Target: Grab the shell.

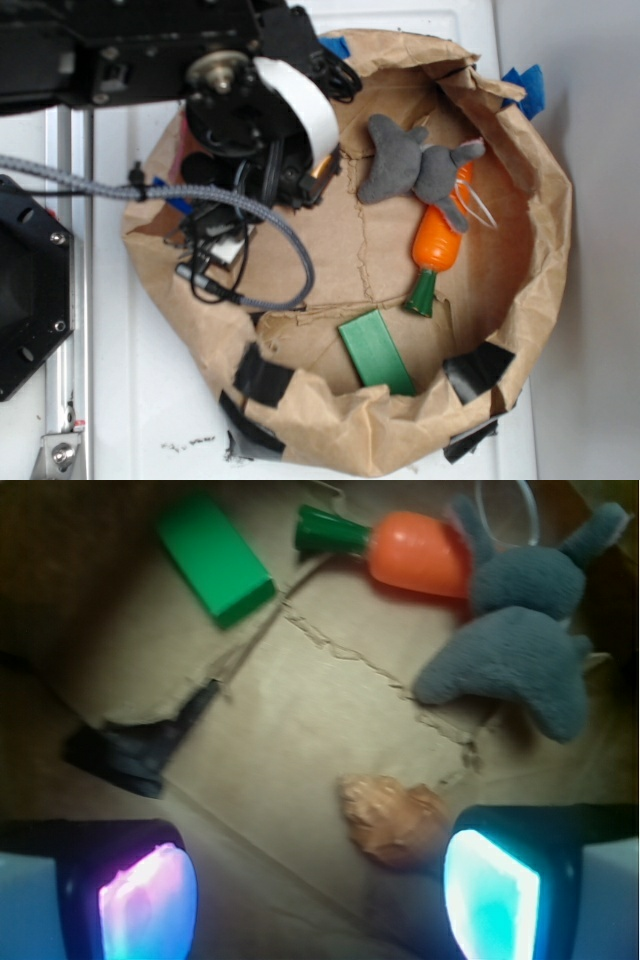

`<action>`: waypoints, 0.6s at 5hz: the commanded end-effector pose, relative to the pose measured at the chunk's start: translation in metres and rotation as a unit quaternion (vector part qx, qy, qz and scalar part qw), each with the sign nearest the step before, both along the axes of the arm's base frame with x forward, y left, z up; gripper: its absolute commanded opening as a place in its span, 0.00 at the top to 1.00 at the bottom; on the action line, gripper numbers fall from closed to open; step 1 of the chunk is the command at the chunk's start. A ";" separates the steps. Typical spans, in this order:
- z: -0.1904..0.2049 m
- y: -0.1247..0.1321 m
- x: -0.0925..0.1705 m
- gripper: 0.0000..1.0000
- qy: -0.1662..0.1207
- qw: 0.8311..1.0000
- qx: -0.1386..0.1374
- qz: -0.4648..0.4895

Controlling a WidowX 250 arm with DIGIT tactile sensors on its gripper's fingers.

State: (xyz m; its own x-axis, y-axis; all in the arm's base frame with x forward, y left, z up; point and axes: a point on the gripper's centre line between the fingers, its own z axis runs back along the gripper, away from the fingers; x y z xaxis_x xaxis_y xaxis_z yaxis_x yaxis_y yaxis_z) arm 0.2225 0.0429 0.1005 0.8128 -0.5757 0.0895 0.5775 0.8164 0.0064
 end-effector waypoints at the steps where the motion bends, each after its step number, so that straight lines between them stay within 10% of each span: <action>1: 0.012 0.001 0.015 0.00 -0.033 0.999 -0.007 -0.003; 3: -0.018 0.006 0.021 0.00 -0.018 1.000 0.000 -0.013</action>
